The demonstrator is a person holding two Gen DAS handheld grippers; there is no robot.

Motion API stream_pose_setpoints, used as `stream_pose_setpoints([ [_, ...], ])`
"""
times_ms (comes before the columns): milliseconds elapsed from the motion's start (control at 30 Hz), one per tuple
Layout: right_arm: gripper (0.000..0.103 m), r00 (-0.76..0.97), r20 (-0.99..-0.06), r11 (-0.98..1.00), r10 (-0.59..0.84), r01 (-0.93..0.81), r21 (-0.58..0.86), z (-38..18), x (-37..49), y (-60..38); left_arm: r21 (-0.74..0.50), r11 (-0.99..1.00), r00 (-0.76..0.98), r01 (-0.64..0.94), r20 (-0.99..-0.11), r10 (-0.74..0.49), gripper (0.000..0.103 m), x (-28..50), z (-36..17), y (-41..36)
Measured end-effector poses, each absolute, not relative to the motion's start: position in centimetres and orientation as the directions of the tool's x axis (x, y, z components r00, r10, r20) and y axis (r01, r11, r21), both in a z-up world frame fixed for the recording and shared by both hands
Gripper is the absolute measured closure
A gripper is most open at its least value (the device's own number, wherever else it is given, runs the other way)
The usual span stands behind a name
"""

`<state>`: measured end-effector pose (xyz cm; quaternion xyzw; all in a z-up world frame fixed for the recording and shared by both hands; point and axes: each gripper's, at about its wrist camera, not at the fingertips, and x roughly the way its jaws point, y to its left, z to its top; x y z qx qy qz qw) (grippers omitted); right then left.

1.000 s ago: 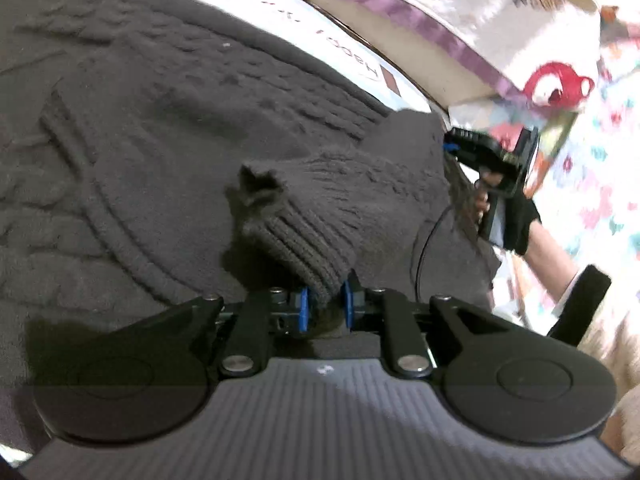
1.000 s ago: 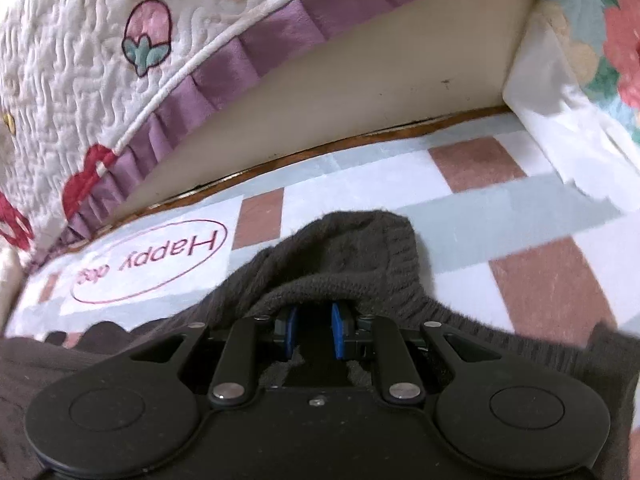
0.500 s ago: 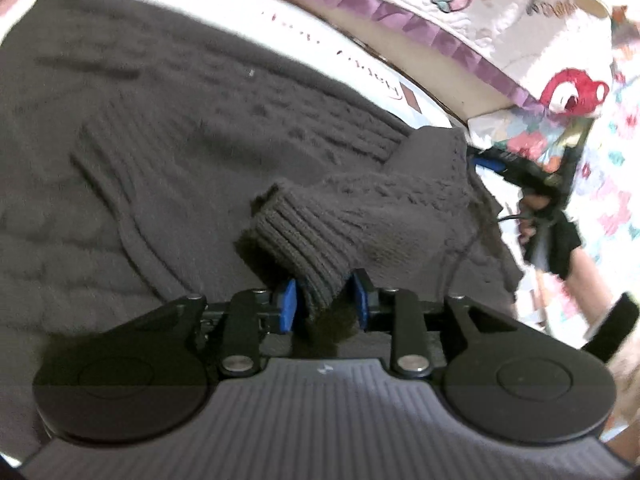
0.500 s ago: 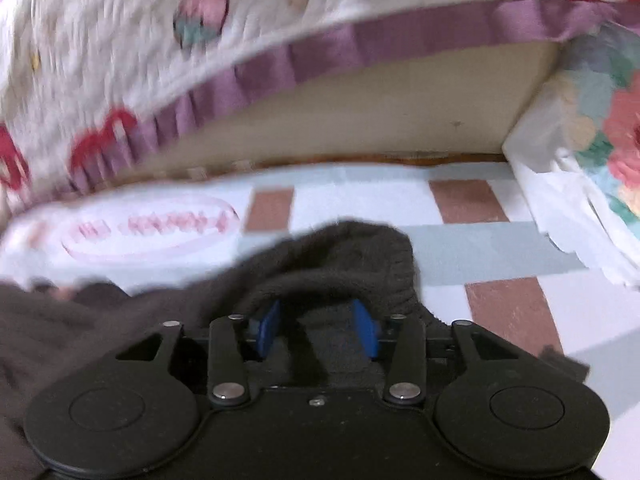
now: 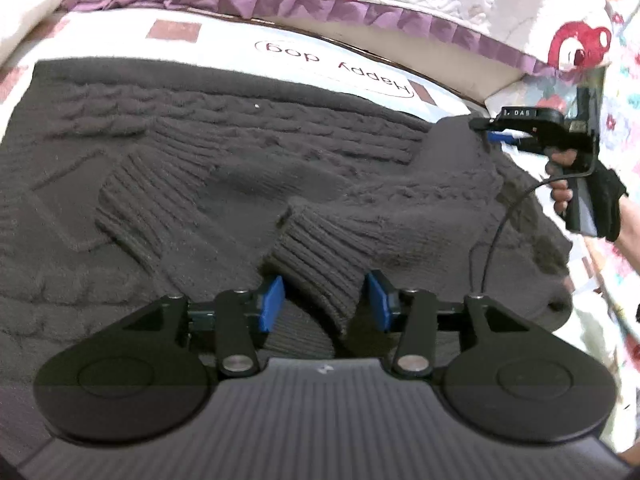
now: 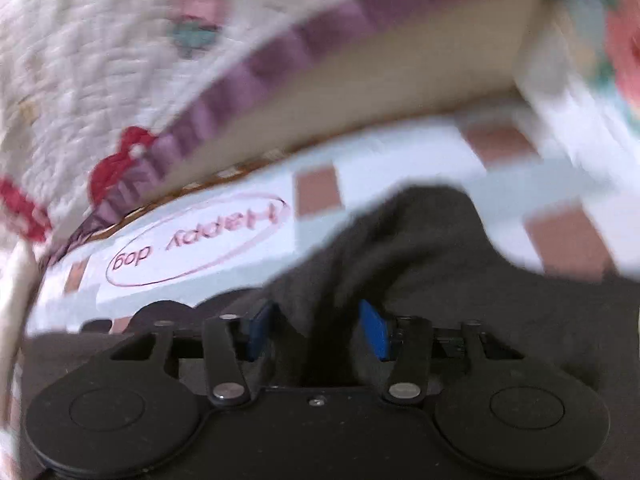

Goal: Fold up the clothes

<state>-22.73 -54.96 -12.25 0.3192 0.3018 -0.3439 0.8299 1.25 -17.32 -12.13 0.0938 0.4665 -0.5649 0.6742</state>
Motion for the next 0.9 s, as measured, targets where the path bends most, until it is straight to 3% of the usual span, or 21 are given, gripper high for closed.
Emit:
stream_pose_setpoints([
  [100,0.092,0.625,-0.668,0.610,-0.403,0.728,0.313,-9.9,-22.9,-53.3,-0.391,0.348,-0.050,0.852,-0.723,-0.689,0.090,1.4,-11.5,-17.1],
  [200,0.093,0.651,-0.606,0.615,-0.457,0.724,0.314,-7.4,-25.3,-50.7,-0.366,0.373,0.011,0.853,-0.701,-0.713,0.094,1.7,-10.4,-16.4],
  [300,0.092,0.614,-0.634,0.607,-0.471,0.746,0.272,-7.6,-28.2,-48.1,-0.361,0.392,0.049,0.846,-0.679,-0.732,0.094,2.2,-9.4,-15.3],
  [500,0.091,0.511,-0.779,0.467,-0.363,0.823,0.322,-12.7,-31.7,-47.2,-0.365,0.408,0.073,0.837,-0.664,-0.744,0.096,2.5,-8.7,-14.6],
  [600,0.083,0.482,-0.782,0.434,-0.396,0.848,0.303,-12.7,-31.7,-47.4,-0.357,0.410,0.087,0.840,-0.656,-0.750,0.096,2.4,-8.4,-14.6],
  [667,0.071,0.476,-0.770,0.448,-0.424,0.850,0.278,-12.1,-31.4,-47.3,-0.340,0.424,0.118,0.839,-0.648,-0.753,0.100,2.3,-8.2,-14.4],
  [767,0.067,0.467,-0.751,0.468,-0.466,0.851,0.238,-11.2,-30.9,-47.2,-0.267,0.472,0.232,0.840,-0.610,-0.758,0.103,2.3,-7.1,-13.5],
  [900,0.062,0.455,-0.722,0.490,-0.521,0.852,0.184,-9.9,-30.2,-47.0,-0.330,0.474,0.171,0.817,-0.646,-0.744,0.099,3.0,-7.9,-13.5],
])
